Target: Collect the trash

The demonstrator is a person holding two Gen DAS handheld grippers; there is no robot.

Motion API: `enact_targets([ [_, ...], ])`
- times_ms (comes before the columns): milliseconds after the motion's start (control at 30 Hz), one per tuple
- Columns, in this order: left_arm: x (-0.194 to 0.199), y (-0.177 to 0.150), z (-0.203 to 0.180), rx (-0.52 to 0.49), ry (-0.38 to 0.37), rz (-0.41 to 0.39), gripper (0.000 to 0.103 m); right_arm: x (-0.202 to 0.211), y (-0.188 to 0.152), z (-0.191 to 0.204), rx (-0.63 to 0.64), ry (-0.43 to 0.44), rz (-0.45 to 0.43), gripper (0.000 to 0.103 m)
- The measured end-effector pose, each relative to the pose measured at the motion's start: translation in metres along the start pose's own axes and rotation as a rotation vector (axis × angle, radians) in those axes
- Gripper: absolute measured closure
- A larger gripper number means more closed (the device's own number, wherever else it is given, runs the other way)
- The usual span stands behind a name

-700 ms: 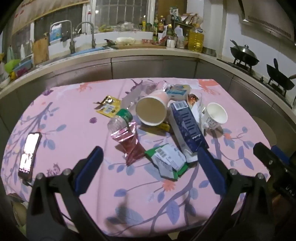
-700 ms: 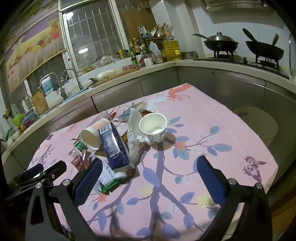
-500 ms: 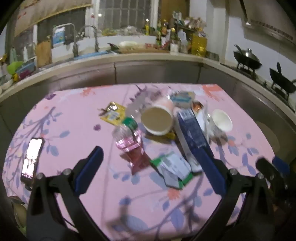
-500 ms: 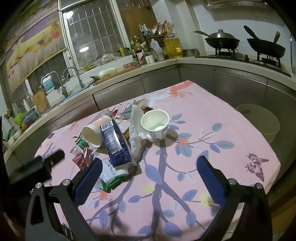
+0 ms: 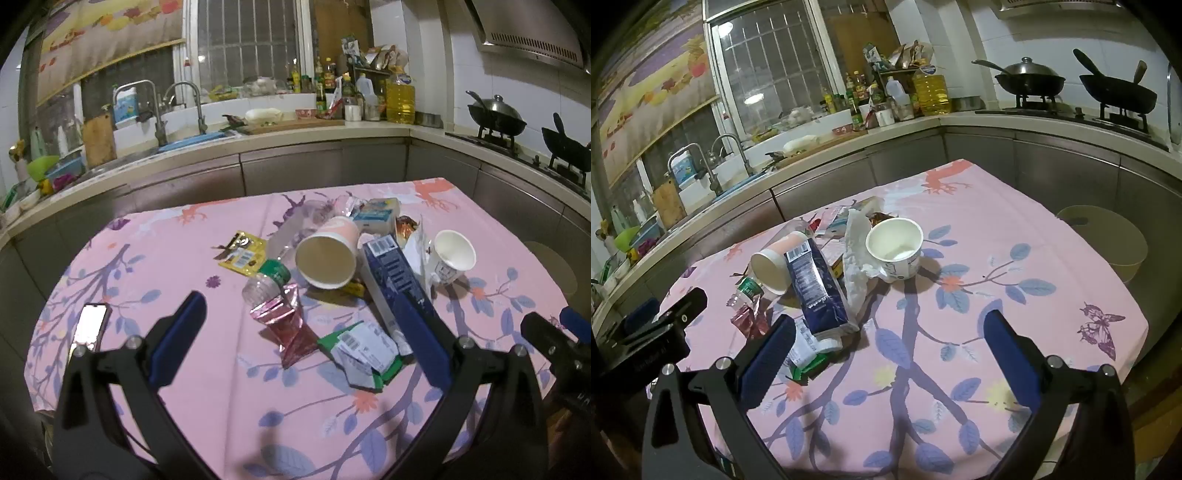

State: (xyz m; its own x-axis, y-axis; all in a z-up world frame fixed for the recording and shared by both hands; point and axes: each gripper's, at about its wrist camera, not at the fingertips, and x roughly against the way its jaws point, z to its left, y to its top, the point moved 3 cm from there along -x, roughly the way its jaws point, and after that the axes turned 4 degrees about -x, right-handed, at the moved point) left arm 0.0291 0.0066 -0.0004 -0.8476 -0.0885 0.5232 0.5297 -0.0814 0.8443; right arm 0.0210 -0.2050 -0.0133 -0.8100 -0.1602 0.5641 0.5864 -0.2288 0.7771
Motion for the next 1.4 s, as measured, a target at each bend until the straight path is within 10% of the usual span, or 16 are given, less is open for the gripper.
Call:
enact_targets([
  [1400, -0.002, -0.009, -0.005, -0.001, -0.006, 0.014, 0.005, 0.005, 0.002, 0.002, 0.013, 0.000, -0.013, 0.005],
])
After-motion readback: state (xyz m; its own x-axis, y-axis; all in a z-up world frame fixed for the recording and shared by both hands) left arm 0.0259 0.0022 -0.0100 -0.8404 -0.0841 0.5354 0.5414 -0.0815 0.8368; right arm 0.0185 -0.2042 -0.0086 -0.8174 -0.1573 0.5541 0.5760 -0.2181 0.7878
